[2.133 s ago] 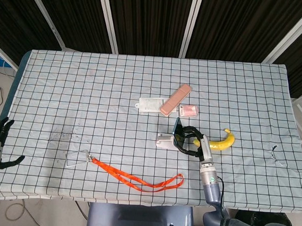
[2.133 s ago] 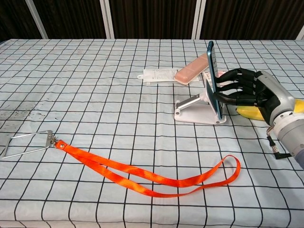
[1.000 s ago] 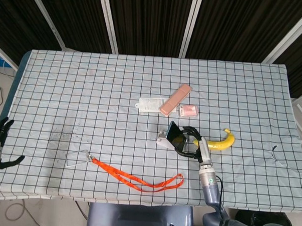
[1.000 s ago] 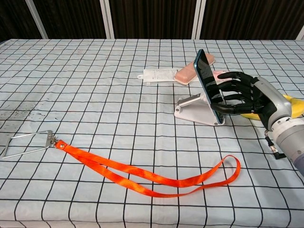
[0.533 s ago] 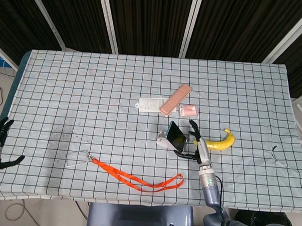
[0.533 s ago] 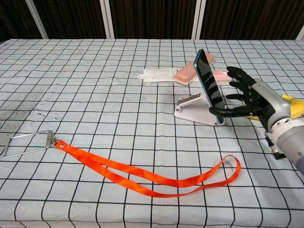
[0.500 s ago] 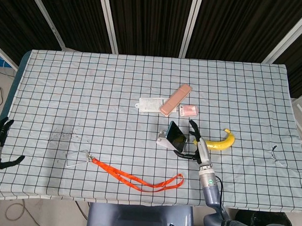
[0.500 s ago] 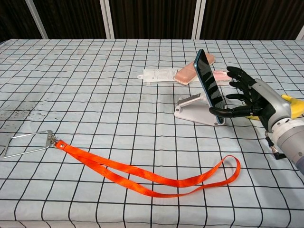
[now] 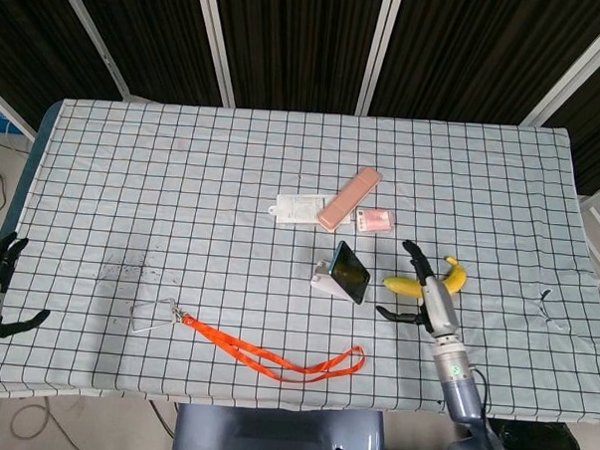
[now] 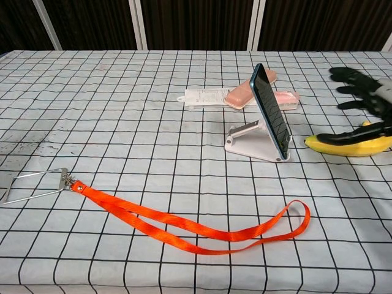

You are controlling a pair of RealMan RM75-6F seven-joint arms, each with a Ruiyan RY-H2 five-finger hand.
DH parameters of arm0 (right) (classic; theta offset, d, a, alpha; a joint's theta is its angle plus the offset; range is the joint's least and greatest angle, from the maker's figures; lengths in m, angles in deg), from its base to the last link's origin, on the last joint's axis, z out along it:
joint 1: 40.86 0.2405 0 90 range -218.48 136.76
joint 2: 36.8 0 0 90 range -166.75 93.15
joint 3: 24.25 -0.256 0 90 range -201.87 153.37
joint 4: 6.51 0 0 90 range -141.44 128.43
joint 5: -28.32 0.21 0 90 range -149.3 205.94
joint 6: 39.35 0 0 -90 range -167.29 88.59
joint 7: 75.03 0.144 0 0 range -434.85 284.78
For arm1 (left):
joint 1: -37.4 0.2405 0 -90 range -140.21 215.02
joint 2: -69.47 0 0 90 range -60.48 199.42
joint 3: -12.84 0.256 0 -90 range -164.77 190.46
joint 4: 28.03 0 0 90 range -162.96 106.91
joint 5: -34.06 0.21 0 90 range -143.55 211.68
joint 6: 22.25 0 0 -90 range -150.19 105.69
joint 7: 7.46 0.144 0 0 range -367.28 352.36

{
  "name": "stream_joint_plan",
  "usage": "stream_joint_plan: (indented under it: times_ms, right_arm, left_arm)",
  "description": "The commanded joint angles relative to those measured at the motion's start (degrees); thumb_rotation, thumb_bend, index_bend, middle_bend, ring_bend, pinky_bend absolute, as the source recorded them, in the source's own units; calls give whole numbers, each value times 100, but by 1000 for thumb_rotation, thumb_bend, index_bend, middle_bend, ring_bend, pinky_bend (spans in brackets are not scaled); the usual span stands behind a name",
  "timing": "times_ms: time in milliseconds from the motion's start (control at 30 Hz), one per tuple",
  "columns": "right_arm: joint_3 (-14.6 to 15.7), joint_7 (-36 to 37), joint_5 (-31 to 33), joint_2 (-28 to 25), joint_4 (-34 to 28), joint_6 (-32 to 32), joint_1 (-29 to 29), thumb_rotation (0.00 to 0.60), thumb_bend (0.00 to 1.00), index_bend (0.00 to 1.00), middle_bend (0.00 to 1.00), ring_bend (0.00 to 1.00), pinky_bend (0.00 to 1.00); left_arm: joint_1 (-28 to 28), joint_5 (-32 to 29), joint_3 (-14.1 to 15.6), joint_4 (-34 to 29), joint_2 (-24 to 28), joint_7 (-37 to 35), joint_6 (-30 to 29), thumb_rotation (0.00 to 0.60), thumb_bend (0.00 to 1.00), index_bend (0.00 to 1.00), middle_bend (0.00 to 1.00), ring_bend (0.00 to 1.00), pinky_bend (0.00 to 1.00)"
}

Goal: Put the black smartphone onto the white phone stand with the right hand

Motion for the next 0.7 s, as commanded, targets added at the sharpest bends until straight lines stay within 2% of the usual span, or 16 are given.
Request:
stream_joint_plan:
  times_ms: [33,100,167,333,533,700]
  right_arm:
    - [126,-1178,207,-1240,-1169,-235,-430,600,0,0,0,0,151]
    - [153,-1573,255,-1560,-1384,-335,-532,600,0,0,0,0,151]
    - [260,-2407,235,-2030,-1507,-649,-749,600,0,0,0,0,151]
    - [399,-3479,341,-2503,-1755,-984,-1035,600,0,0,0,0,150]
    - [515,-4152,238,-2655,-1695,-1255,-1206,600,0,0,0,0,143]
    - [543,-4287,184,-2602,-1671,-1344,-1274,600,0,0,0,0,143]
  left_arm:
    - [11,-4,18,9,21,29,12,600,0,0,0,0,0]
    - [14,4,24,13,28,47,7,600,0,0,0,0,0]
    - [20,21,35,24,35,116,-8,600,0,0,0,0,0]
    - [36,52,59,38,26,273,-43,600,0,0,0,0,0]
    - [54,67,71,53,6,415,-84,600,0,0,0,0,0]
    - [60,25,59,42,-5,490,-83,600,0,0,0,0,0]
